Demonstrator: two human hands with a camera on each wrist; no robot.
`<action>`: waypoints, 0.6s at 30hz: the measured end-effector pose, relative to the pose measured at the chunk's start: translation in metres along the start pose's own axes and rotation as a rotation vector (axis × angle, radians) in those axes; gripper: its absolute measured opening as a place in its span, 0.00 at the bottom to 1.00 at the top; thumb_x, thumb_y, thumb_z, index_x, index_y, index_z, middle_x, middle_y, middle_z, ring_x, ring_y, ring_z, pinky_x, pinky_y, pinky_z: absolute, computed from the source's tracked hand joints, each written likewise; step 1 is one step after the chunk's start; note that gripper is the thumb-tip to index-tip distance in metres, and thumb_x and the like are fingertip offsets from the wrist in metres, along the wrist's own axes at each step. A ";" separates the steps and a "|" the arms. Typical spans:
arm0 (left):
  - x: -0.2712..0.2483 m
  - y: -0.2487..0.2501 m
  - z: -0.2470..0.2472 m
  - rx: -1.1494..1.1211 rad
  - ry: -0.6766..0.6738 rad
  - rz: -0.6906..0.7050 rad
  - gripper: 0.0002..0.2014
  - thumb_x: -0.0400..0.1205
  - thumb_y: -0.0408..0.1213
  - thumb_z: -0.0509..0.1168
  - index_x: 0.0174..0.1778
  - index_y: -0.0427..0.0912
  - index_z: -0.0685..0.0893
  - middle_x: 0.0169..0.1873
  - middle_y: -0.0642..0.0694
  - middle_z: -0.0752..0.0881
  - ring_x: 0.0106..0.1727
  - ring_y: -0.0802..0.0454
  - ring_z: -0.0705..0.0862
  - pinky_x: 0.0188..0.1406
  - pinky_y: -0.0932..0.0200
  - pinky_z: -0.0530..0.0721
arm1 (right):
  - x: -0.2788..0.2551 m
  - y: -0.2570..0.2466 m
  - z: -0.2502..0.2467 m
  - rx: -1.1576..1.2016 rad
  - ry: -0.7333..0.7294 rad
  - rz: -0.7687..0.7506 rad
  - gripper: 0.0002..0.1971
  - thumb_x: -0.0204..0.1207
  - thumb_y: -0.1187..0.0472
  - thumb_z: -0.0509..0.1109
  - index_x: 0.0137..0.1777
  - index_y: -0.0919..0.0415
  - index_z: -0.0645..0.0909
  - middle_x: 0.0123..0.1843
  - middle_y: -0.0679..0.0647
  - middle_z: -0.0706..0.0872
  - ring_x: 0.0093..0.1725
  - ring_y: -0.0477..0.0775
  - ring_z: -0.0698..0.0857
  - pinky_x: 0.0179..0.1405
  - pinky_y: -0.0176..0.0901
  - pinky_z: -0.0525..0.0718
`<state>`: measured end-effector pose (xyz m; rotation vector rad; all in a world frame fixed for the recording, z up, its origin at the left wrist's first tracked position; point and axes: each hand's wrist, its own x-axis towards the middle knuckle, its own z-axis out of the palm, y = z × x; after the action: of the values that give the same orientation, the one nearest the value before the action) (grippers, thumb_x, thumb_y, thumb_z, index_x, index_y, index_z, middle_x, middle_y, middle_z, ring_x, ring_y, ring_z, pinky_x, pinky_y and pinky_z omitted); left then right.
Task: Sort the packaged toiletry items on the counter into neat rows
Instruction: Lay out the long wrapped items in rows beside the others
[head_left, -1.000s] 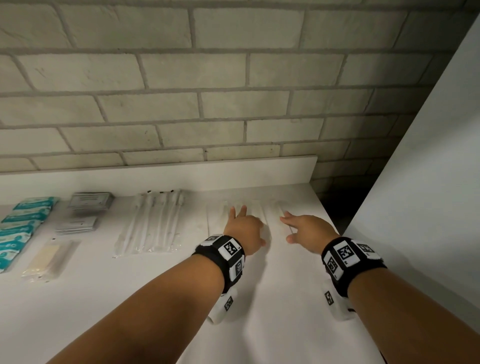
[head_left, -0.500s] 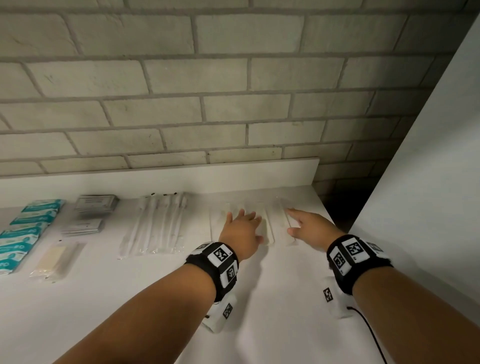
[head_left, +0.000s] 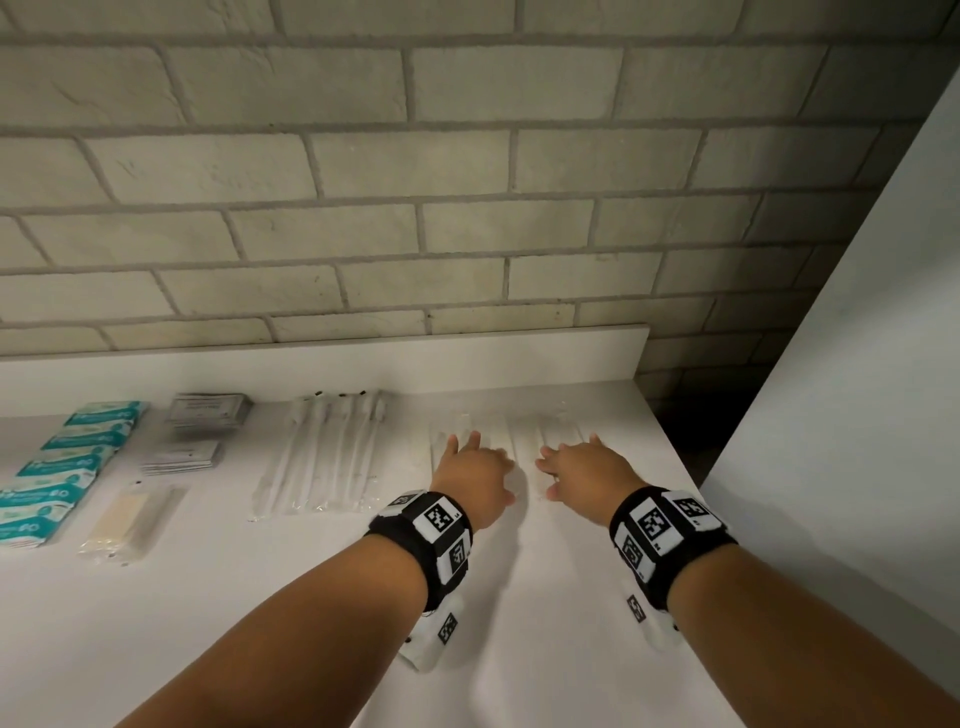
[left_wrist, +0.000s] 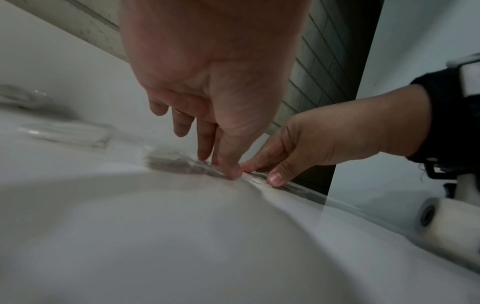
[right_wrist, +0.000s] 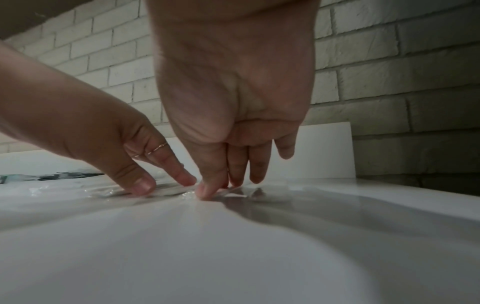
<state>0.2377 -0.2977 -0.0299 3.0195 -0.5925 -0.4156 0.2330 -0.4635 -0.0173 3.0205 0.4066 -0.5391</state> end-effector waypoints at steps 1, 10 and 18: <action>-0.002 -0.002 0.000 -0.022 0.021 -0.010 0.27 0.86 0.46 0.56 0.81 0.46 0.64 0.82 0.48 0.64 0.85 0.44 0.50 0.82 0.41 0.42 | -0.002 -0.001 0.000 0.005 0.008 0.002 0.25 0.84 0.55 0.60 0.81 0.52 0.65 0.82 0.53 0.67 0.79 0.55 0.69 0.83 0.57 0.49; -0.013 -0.036 0.003 0.081 0.019 -0.111 0.25 0.85 0.45 0.56 0.80 0.47 0.67 0.80 0.49 0.67 0.85 0.40 0.50 0.82 0.39 0.43 | -0.002 -0.037 -0.004 -0.100 -0.031 -0.126 0.25 0.87 0.54 0.53 0.83 0.54 0.61 0.85 0.50 0.61 0.81 0.54 0.65 0.83 0.64 0.46; -0.016 -0.041 0.003 -0.002 0.137 -0.093 0.26 0.86 0.46 0.56 0.80 0.43 0.65 0.80 0.47 0.67 0.83 0.45 0.56 0.83 0.44 0.48 | -0.005 -0.049 -0.006 -0.067 0.053 -0.116 0.27 0.83 0.65 0.54 0.82 0.51 0.62 0.83 0.50 0.66 0.80 0.53 0.68 0.84 0.62 0.45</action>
<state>0.2378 -0.2533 -0.0319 3.0501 -0.4436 -0.2104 0.2175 -0.4173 -0.0098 2.9655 0.5936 -0.4429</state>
